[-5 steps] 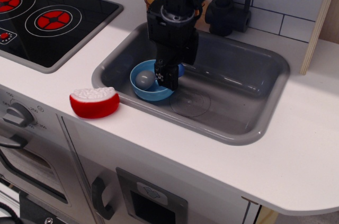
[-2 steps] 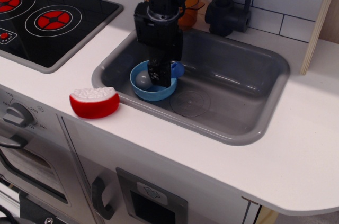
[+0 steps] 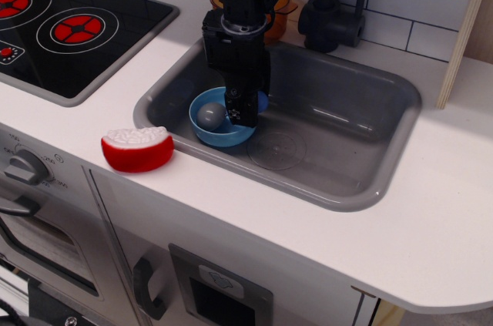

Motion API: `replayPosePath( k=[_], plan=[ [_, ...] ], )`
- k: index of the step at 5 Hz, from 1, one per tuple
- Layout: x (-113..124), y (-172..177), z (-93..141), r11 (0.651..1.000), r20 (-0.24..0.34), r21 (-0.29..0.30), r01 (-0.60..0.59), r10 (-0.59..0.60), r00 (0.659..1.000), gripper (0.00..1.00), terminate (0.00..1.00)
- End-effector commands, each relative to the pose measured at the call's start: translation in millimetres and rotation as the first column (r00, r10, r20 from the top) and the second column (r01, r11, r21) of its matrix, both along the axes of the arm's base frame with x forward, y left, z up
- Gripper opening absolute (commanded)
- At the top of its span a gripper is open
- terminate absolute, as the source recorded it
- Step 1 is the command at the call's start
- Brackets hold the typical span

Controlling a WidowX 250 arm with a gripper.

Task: Take spoon out of bowl sink

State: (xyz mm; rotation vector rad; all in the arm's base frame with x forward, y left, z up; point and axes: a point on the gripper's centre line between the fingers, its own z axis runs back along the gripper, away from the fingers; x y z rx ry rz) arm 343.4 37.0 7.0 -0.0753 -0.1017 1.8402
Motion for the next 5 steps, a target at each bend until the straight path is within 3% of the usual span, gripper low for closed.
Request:
replayPosePath(
  k=[1,2,3,4,5],
  plan=[
    [1,6,18,1.000,0.068,0.001,-0.001,0.001,0.998,0.00,0.00],
    [0,7,24,1.000,0.083,0.022,0.017,-0.019,0.996,0.00,0.00],
    [-1,8,45,0.998,0.096,0.040,0.055,-0.059,0.994,0.00,0.00],
    [-7,1,66,0.993,0.150,0.048,0.107,-0.113,0.982,0.00,0.00],
    [-16,-23,72,0.981,0.127,0.027,0.194,-0.196,0.972,0.00,0.00]
  ],
)
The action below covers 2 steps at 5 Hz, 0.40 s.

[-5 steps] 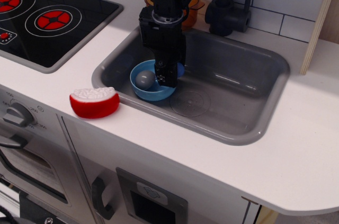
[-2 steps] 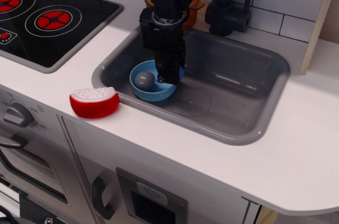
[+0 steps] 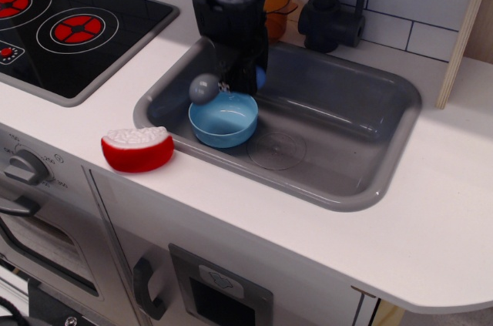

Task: Take spoon out of bowl sink

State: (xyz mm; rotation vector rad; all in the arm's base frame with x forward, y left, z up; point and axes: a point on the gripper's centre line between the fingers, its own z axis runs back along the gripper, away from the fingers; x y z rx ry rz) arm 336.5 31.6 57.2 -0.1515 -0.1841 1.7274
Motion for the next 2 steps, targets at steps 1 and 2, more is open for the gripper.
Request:
replayPosePath(
  k=[1,2],
  plan=[
    [-18,-53,11,0.980,0.011,-0.023,0.196,-0.196,0.981,0.00,0.00],
    [-22,-82,-9,0.966,-0.043,-0.032,0.257,-0.259,0.965,0.00,0.00]
  ],
)
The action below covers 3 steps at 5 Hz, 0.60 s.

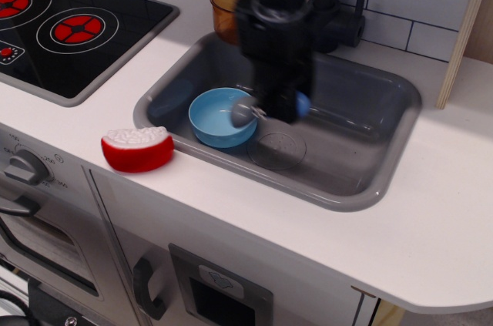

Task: Take spoon out of bowl sink

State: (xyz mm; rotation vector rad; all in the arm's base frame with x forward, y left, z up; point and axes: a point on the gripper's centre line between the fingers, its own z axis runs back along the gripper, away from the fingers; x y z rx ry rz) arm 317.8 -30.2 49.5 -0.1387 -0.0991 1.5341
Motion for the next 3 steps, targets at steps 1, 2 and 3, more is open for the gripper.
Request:
replayPosePath(
  k=[1,2,3],
  plan=[
    [-8,-40,-17,1.000,-0.027,0.012,-0.013,0.013,1.000,0.00,0.00],
    [-7,-44,-33,0.997,-0.071,0.028,-0.074,0.076,0.995,0.00,0.00],
    [-2,-44,-44,0.994,-0.117,0.037,-0.102,0.105,0.988,0.00,0.00]
  ],
)
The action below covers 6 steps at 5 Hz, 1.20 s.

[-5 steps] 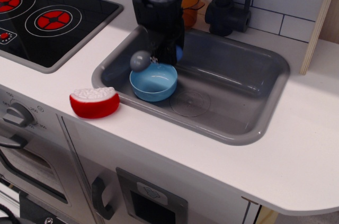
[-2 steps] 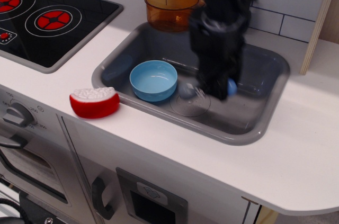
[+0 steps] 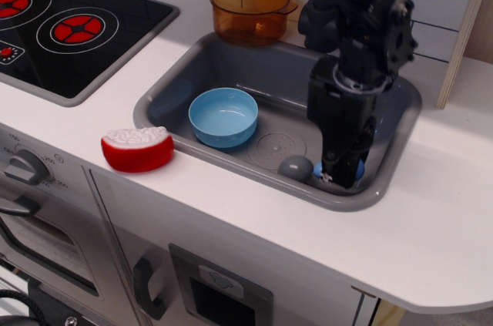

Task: Take spoon out of bowl sink

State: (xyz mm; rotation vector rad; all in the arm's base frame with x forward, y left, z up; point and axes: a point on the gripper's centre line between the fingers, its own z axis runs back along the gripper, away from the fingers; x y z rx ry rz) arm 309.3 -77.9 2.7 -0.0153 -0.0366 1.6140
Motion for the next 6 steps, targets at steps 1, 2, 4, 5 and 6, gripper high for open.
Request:
replayPosePath(
  k=[1,2,4,5,6],
  plan=[
    [11,2,-1,1.000,-0.066,-0.001,0.019,-0.019,0.998,1.00,0.00],
    [14,3,13,0.998,-0.007,0.000,0.070,-0.070,0.998,1.00,0.00],
    [11,43,79,0.975,0.151,0.150,0.161,-0.184,0.971,1.00,0.00],
    [11,43,79,0.975,0.151,0.150,0.161,-0.184,0.971,1.00,0.00],
    [11,43,79,0.975,0.151,0.150,0.161,-0.184,0.971,1.00,1.00]
  ],
)
